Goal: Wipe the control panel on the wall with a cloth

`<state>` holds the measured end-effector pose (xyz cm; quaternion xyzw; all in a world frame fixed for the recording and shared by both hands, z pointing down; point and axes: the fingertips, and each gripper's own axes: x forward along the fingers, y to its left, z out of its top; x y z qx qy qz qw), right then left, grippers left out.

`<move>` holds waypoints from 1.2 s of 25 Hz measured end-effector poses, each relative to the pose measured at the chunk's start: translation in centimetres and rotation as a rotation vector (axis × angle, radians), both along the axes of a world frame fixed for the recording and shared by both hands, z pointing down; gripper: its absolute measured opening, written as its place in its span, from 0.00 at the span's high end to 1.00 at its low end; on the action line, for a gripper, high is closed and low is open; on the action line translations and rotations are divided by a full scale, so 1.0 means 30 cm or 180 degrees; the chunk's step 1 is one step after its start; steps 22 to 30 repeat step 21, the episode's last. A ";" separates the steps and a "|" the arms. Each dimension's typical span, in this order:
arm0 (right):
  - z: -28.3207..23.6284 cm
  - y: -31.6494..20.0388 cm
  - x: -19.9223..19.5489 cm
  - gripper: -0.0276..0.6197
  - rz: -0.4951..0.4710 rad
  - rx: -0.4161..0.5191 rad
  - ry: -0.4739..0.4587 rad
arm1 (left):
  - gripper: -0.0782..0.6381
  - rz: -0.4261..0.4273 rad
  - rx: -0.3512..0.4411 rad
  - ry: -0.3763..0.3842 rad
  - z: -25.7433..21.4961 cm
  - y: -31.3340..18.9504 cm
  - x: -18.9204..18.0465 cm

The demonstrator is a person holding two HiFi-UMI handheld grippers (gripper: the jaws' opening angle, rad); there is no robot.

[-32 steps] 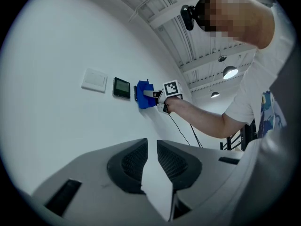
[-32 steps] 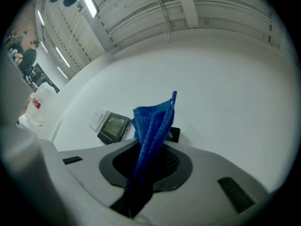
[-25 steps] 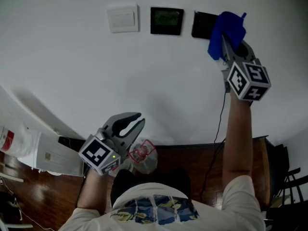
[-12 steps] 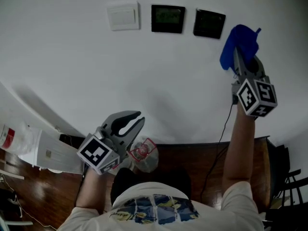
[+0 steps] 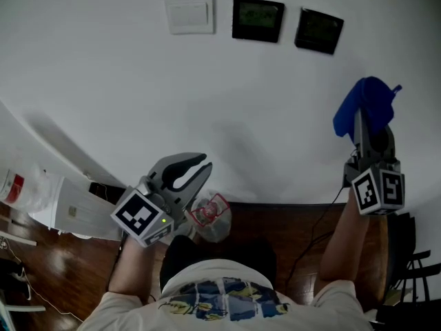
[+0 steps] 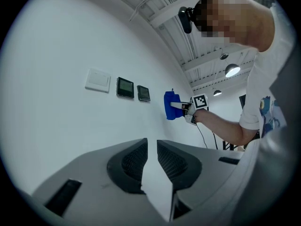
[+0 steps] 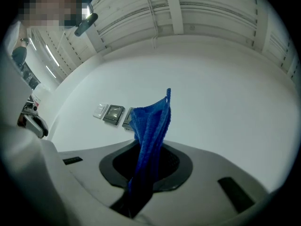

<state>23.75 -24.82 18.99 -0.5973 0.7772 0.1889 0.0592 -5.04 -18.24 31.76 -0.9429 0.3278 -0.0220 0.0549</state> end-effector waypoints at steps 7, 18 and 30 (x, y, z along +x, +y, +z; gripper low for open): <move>0.055 0.043 -0.008 0.84 -0.0006 -0.0036 -0.0007 | 0.83 -0.0068 0.0021 -0.0044 0.014 -0.039 -0.029; 0.133 0.014 -0.035 0.84 -0.0133 -0.0245 -0.0036 | 0.83 -0.0209 -0.0020 0.0041 -0.033 -0.157 -0.044; 0.155 0.011 -0.023 0.84 -0.0134 -0.0307 -0.0074 | 0.83 -0.0244 0.0030 -0.0032 -0.060 -0.196 -0.050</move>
